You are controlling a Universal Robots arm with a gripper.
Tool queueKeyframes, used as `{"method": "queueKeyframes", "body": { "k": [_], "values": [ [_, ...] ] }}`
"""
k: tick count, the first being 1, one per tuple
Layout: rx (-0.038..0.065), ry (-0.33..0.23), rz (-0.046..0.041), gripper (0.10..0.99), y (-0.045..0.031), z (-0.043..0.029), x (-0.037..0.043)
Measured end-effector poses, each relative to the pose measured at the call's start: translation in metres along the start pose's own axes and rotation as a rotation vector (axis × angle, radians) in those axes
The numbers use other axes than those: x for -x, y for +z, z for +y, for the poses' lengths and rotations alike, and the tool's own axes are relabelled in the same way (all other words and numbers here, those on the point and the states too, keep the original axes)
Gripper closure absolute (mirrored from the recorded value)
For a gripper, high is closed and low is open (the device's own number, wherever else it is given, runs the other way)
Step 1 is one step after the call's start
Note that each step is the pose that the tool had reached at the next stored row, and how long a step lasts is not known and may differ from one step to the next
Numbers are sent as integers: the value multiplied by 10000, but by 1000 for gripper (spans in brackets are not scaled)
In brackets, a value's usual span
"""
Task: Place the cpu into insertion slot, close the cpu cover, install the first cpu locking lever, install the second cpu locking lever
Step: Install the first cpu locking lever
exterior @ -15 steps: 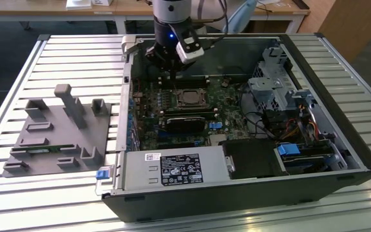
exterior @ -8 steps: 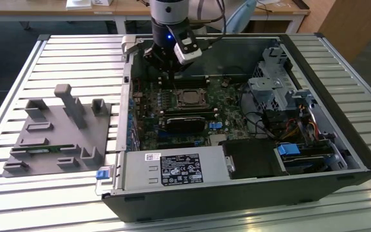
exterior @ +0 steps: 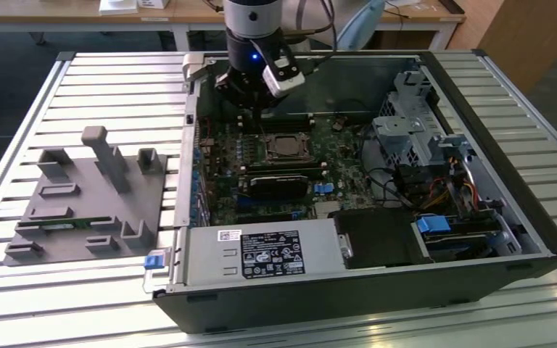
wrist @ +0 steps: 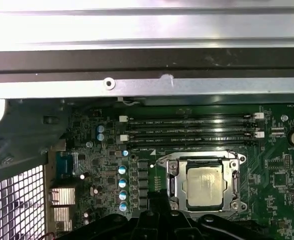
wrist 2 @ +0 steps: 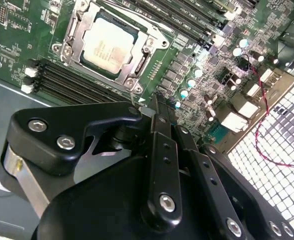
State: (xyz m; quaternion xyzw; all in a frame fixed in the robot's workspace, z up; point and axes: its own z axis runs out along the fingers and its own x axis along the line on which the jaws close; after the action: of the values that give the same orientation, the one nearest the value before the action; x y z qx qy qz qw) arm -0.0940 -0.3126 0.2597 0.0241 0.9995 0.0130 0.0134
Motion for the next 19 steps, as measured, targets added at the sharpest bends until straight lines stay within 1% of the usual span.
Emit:
{"method": "queueKeyframes", "body": {
  "k": [2, 5, 9, 11, 13, 16, 19],
  "values": [
    [2, 0, -1, 980, 4, 5, -11],
    [2, -1, -7, 980, 9, 19, -54],
    [1, -16, -6, 980, 20, 58, -99],
    [2, -37, -6, 980, 27, 90, -113],
    [3, -69, -6, 980, 47, 174, -129],
    [4, -118, -9, 980, 69, 236, -143],
    [6, -148, -8, 980, 73, 254, -130]
  ]
}}
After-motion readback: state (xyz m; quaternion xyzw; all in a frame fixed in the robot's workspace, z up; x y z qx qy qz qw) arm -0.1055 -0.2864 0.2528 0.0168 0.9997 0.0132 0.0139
